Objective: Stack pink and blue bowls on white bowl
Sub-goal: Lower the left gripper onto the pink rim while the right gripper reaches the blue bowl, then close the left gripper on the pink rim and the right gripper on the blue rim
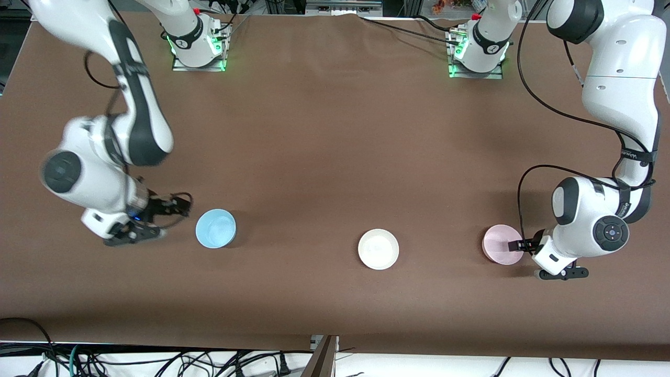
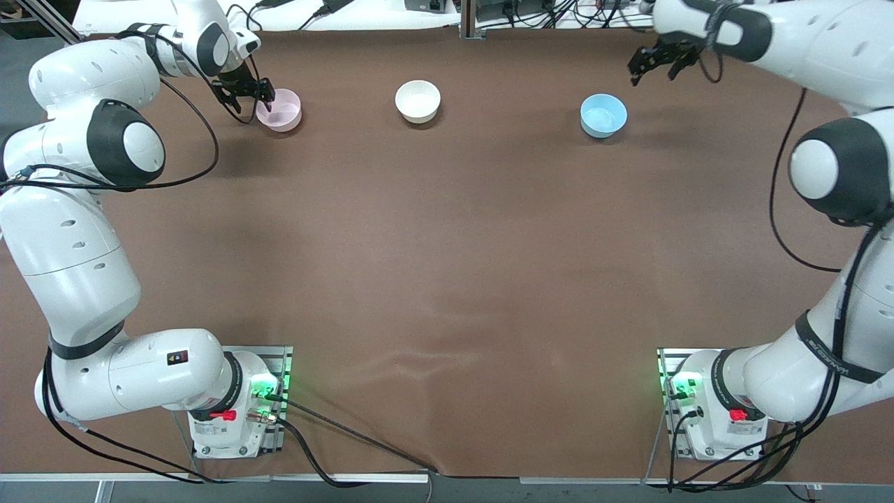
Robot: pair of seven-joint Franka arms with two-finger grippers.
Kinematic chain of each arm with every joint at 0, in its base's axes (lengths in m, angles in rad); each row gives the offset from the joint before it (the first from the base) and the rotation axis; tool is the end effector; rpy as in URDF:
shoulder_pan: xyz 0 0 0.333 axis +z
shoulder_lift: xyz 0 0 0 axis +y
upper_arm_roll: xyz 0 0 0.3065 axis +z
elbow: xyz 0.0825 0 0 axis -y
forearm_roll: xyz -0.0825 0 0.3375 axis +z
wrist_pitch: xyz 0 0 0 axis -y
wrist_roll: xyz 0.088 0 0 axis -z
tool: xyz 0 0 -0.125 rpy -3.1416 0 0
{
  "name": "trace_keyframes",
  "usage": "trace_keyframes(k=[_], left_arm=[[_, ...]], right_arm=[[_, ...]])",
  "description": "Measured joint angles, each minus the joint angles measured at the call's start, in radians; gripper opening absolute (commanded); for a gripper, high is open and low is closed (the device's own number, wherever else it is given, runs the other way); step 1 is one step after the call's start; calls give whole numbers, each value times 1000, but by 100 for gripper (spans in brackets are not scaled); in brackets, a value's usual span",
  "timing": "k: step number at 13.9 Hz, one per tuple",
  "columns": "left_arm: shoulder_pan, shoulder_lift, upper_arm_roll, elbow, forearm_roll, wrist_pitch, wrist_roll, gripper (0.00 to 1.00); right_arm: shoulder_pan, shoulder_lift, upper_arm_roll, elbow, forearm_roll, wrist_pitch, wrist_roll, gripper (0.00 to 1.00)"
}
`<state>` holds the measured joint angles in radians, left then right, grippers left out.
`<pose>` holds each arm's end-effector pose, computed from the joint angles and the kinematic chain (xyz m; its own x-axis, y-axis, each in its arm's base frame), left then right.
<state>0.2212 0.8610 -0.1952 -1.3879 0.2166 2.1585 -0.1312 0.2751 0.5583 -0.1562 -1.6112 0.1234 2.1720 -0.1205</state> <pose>0.6771 0.0550 0.1974 0.9934 0.0922 -0.0688 0.0902 -0.9954 -0.0324 0.6392 0.0960 0.3059 0.9812 0.1925 0.0125 0.1927 -0.9811 -0.0186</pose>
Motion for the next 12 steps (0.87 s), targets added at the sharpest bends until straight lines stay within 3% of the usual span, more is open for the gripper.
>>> trace_keyframes(k=[2,4,8,10,12], left_arm=[[9,0,0,0,0,0,0,34],[8,0,-3,0,0,0,-5,25],[0,0,-6,0,0,-1,-41,29],[0,0,-8,0,0,-8,-44,42],[0,-1,-9,1,0,-15,-45,53]], right_arm=[[9,71,0,20,10,44,1,96],[14,101,0,32,11,58,2,90],[15,116,0,35,12,59,2,83],[15,131,0,37,13,85,9,78],[15,147,0,38,13,105,19,67]])
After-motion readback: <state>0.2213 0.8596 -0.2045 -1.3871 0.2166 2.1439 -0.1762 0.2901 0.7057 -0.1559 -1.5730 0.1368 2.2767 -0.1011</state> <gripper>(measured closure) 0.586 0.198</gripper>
